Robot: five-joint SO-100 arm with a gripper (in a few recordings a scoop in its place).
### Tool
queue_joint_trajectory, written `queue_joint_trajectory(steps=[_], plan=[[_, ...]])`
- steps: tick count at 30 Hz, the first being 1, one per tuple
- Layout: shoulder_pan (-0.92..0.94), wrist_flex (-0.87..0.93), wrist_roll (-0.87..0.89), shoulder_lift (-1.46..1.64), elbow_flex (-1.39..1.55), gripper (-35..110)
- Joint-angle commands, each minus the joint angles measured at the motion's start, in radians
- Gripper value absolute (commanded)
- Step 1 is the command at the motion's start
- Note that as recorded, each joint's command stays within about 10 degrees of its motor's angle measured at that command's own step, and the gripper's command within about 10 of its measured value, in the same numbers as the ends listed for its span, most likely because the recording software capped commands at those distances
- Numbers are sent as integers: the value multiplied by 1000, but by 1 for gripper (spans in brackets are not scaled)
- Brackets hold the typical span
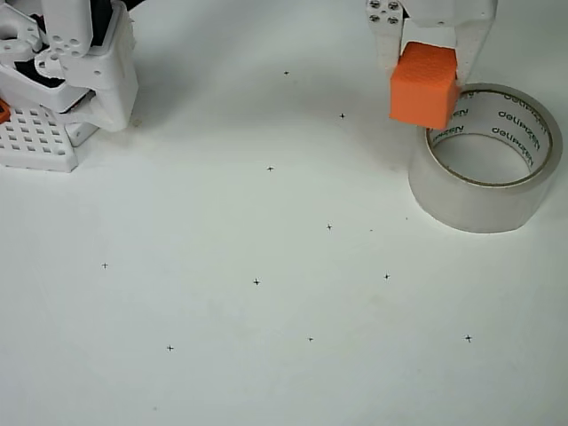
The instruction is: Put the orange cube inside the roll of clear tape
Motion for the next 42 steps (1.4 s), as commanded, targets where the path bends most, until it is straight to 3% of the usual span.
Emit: queue_joint_trajectory(steps=[1,9,23,35,42], plan=[[2,5,-3,29,-101,13],[28,15,-64,-109,-282,13],[40,342,-120,-492,-734,13],[55,357,-149,-480,-1080,13],[46,357,-146,-483,-1078,13]])
